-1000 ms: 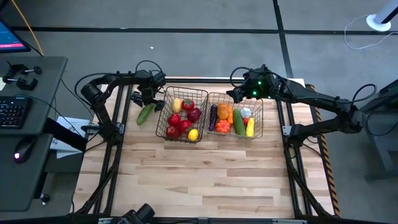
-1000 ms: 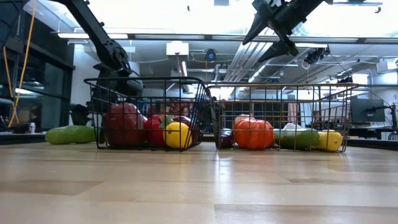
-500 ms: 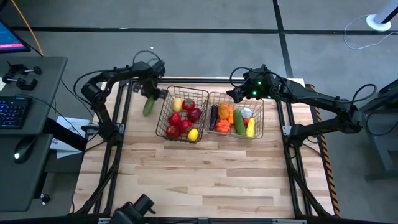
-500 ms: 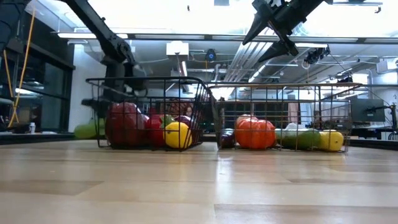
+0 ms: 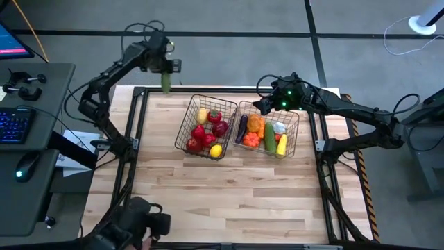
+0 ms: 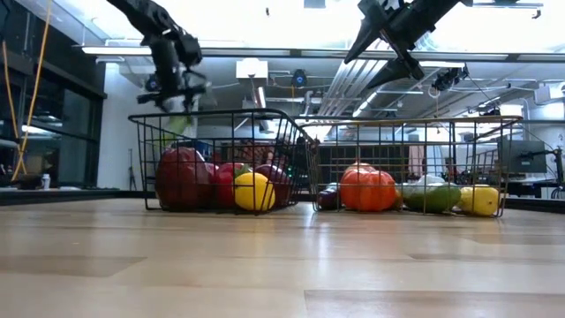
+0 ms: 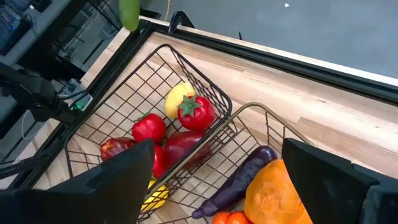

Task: Sort produce into baskets
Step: Put the cucumber into the right wire basket

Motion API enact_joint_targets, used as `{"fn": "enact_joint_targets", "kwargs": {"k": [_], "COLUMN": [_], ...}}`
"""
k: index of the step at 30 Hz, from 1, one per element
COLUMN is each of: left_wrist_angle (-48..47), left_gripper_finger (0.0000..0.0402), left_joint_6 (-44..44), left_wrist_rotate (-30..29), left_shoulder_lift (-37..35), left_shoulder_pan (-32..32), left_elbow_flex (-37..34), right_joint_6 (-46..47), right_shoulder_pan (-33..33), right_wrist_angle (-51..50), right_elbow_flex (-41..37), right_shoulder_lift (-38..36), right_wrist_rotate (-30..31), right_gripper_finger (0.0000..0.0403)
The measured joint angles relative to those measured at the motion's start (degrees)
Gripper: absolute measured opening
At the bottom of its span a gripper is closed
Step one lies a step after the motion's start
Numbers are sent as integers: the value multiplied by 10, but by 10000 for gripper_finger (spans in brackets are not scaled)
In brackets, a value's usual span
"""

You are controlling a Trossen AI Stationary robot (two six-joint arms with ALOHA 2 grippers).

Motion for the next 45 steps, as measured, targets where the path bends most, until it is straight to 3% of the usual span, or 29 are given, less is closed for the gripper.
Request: {"fn": "enact_joint_targets", "kwargs": {"k": [4, 7, 12, 17, 23, 29, 38, 45], "left_wrist_angle": [73, 116, 190, 329, 482, 509, 527, 526], "left_gripper_finger": [133, 132, 138, 142, 144, 145, 153, 242], "left_joint_6": [-3, -7, -14, -18, 22, 61, 50, 23], "left_wrist_rotate": [87, 117, 121, 108, 104, 102, 65, 75], "left_shoulder_lift": [-15, -15, -15, -11, 32, 69, 71, 71], "left_shoulder_pan": [-33, -91, -224, -348, -436, -473, -469, -455], "left_elbow_flex": [2, 2, 2, 2, 2, 2, 2, 2], "right_joint_6": [-20, -37, -51, -53, -20, -10, -10, -10], "right_shoulder_pan": [0, 0, -3, -7, -6, -6, -4, -4], "right_wrist_angle": [-5, -19, -34, -29, -30, -34, -36, -36], "right_elbow_flex": [0, 0, 0, 0, 0, 0, 0, 0], "right_shoulder_lift": [0, 0, -34, -99, -146, -148, -140, -141], "right_wrist_rotate": [-5, -13, -19, 18, 37, 40, 39, 39], "right_gripper_finger": [346, 346, 346, 346, 346, 346, 346, 346]}}
